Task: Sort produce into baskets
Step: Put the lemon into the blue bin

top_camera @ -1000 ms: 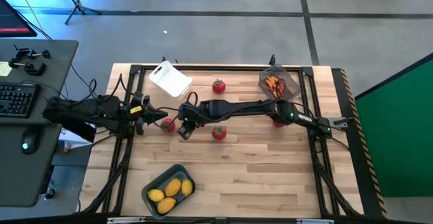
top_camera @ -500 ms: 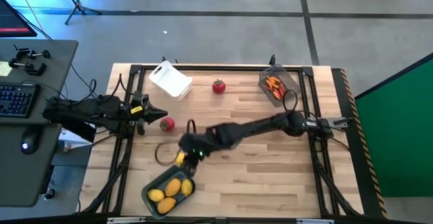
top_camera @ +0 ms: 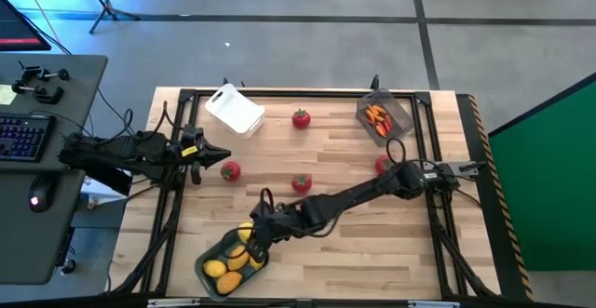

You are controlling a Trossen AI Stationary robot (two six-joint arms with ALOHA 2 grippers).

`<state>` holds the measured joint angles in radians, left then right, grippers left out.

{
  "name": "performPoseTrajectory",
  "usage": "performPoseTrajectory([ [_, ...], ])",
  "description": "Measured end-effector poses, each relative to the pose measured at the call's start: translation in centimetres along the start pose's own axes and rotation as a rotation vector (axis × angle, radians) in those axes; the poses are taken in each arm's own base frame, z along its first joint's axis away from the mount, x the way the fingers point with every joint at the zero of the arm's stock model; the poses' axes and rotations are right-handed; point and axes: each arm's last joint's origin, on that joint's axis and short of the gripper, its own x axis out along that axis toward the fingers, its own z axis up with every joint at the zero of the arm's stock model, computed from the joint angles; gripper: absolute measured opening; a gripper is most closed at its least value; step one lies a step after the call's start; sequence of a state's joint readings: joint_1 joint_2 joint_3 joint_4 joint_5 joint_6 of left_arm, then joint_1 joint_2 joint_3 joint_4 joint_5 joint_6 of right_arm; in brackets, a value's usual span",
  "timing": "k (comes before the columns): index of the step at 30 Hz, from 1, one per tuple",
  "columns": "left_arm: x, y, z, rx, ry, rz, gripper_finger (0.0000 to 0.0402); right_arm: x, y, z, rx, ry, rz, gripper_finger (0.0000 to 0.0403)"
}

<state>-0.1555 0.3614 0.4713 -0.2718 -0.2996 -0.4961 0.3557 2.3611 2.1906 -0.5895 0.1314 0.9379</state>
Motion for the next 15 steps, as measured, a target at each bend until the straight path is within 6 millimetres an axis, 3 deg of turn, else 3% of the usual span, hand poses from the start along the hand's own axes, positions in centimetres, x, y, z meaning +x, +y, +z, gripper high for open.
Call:
performPoseTrajectory([
  [15, 0.0, 0.0, 0.0, 0.005, 0.007, -0.008, 0.0, 2.4, -1.0, -0.5, 0.007, -0.01, 0.03, 0.0125],
])
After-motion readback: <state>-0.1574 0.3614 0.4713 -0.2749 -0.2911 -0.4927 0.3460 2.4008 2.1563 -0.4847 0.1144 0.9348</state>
